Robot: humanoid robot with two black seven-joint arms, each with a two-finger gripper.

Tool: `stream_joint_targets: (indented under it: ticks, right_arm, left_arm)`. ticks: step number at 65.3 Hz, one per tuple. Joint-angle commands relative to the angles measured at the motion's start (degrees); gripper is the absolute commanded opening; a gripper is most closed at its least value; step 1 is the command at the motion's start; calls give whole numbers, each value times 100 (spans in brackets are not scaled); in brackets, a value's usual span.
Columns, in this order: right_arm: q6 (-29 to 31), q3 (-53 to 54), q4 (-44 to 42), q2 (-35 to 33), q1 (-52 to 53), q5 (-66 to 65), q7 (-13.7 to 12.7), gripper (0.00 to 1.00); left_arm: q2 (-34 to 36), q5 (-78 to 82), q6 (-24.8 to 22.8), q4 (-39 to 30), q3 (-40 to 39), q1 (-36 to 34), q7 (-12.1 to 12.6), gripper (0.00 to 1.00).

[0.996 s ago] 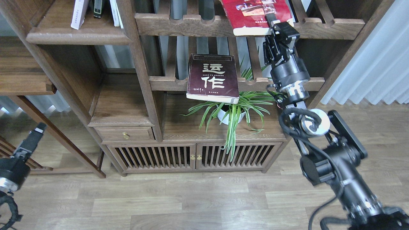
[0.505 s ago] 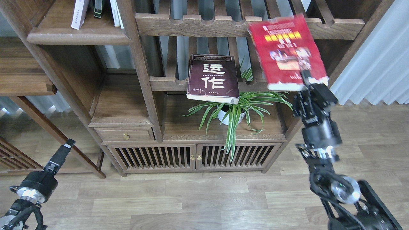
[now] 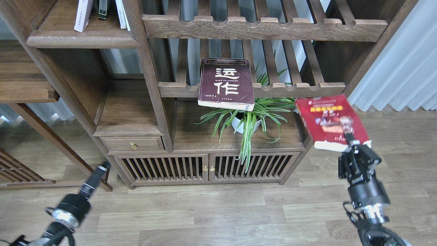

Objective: Organize books on shelf
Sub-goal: 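Grasp the red book with the right gripper and pull it down, then hand the red book from the right gripper to the left gripper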

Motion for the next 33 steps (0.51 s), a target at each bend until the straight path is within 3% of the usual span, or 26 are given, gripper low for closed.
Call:
stream_joint_targets:
  ticks: [1, 6, 17, 29, 33]
  right_arm:
    - [-1, -277, -97, 155, -30, -76, -27, 5]
    - [-1, -461, -185, 243, -30, -286, -27, 5]
    - [-1, -804, -282, 471, -117, -1007, -71, 5]
    - [-1, -962, -282, 1175, -276, -1464, -422, 5]
    - [-1, -1050, -282, 1201, -276, -1526, -431, 5]
  left_arm:
    - [-283, 17, 1, 217, 121, -4, 143, 100]
    - [-450, -9, 1, 235, 139, 75, 293, 100]
    - [-441, -9, 1, 51, 209, 101, 311, 100]
    - [-441, -422, 1, -968, 235, 400, 319, 100]
    - [-415, -1088, 1, -1407, 436, 461, 468, 98]
